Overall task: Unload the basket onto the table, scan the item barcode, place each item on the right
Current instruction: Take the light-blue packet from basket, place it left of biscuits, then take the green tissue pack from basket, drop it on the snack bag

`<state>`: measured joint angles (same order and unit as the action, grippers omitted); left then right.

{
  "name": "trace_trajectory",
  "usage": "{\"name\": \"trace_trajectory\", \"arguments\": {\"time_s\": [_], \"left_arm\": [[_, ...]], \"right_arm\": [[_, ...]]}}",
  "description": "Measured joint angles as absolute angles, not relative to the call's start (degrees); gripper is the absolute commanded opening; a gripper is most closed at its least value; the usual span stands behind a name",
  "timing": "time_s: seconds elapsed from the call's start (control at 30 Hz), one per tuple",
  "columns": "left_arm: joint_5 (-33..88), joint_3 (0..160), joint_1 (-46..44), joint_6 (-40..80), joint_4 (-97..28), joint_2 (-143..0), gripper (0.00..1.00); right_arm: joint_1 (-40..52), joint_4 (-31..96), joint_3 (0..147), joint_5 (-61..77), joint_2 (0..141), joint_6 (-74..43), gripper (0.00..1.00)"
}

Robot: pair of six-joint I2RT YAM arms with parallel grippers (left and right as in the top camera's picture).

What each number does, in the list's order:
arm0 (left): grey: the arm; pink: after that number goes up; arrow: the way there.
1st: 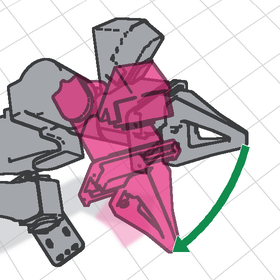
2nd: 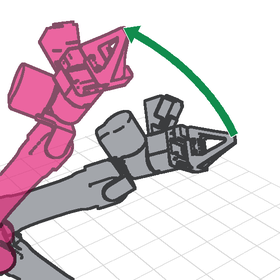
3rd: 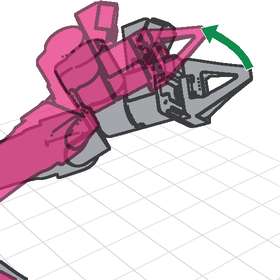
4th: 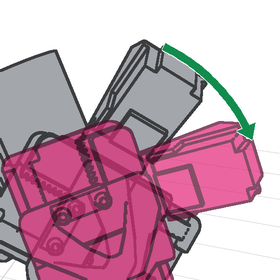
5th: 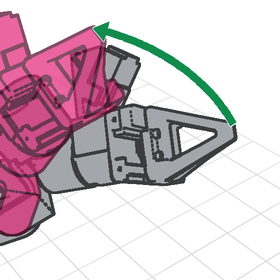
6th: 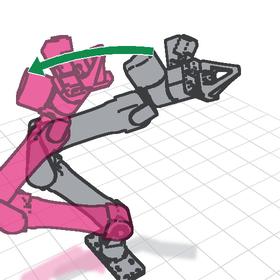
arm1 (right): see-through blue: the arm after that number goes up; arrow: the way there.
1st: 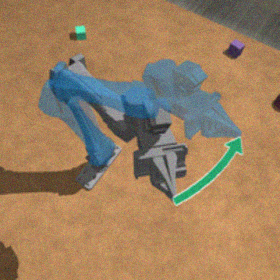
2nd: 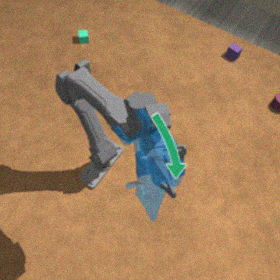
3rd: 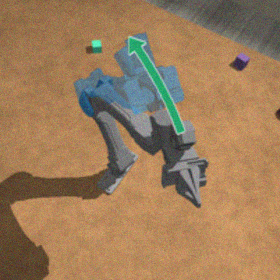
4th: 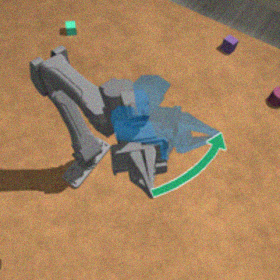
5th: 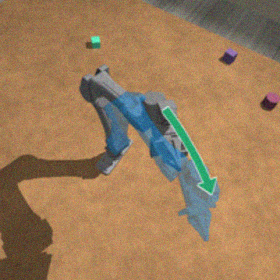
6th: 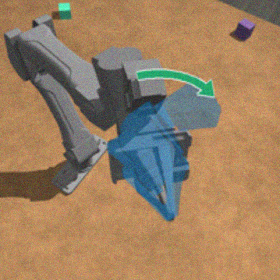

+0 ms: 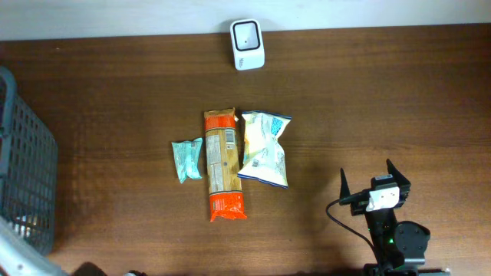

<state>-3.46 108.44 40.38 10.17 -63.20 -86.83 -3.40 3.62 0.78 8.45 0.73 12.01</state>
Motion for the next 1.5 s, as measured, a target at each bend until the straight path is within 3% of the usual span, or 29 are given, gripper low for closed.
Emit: {"name": "trace_trajectory", "arguments": {"time_s": [0.3,0.77,0.93,1.03,1.07,1.5], "left_arm": [[-3.92,108.53,48.77,1.04,-59.18,-110.52,0.89],[-6.28,108.53,51.99,-12.88,-52.84,-126.41,0.84],[-7.81,108.53,51.99,-14.52,-50.72,-131.09,0.47],[-9.69,108.55,51.99,-14.85,-50.06,-131.50,0.08],[-9.93,108.55,51.94,-15.07,-50.04,-131.57,0.00],[-4.34,108.64,51.99,-12.95,-50.89,-126.34,0.00]], "right_arm": [[-3.40,3.64,0.78,8.45,0.73,12.05,0.99],[-3.40,3.64,0.78,8.45,0.73,11.99,0.99],[-3.40,3.64,0.78,8.45,0.73,11.97,0.99],[-3.40,3.64,0.78,8.45,0.73,12.01,0.99],[-3.40,3.64,0.78,8.45,0.73,11.99,0.99],[-3.40,3.64,0.78,8.45,0.73,12.01,0.99]]}}
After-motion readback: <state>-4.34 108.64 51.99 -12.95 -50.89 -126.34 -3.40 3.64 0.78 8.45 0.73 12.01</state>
